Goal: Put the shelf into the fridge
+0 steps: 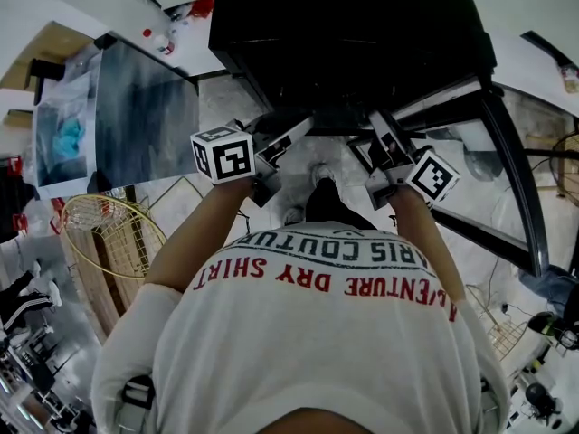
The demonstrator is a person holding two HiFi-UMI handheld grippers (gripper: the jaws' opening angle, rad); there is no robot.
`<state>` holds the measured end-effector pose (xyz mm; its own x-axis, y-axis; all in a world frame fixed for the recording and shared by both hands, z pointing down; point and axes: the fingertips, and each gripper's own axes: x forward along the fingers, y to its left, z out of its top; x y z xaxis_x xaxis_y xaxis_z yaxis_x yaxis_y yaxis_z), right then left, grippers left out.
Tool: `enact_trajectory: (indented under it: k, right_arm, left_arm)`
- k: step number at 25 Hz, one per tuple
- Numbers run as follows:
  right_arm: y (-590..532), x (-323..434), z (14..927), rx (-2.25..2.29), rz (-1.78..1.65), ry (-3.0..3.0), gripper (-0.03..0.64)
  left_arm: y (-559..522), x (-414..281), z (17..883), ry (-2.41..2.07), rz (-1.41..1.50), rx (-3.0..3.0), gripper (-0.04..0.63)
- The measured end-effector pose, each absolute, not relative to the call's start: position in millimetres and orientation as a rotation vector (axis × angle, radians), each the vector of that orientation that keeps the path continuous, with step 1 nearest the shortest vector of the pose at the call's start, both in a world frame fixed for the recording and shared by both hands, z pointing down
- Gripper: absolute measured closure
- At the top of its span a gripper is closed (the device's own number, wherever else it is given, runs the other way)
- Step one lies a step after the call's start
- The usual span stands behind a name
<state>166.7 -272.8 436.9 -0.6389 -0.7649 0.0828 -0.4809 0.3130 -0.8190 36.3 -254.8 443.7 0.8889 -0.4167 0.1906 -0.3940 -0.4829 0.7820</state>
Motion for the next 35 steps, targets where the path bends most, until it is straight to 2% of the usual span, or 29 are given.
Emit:
enact_trajectory:
  k: [13,18,30,35]
  right_arm:
    - [-281.8,168.0,438.3,-1.145,-1.230,2.247,0.526]
    - [-281.7,168.8,438.8,-1.156,-1.234,2.239,0.526]
    - [-281.2,166.6,436.3,-1.146,-1.214,2.248,0.525]
    - [-281.2,164.9,435.8,-1.143,-1.215,2.248,0.525]
  left_arm:
    - [-264.3,33.7,446.2,-0.648,0.035,2.218,0.401]
    - [-261.9,27.9,447.9,-0.650,-0.033,2.151,0.379]
    - [-238.1,30.2,452.3,-0.651,-0.103,2.091,0.379]
    - [-230.4,49.3,453.0,-0.601,-0.088,2.099,0.403]
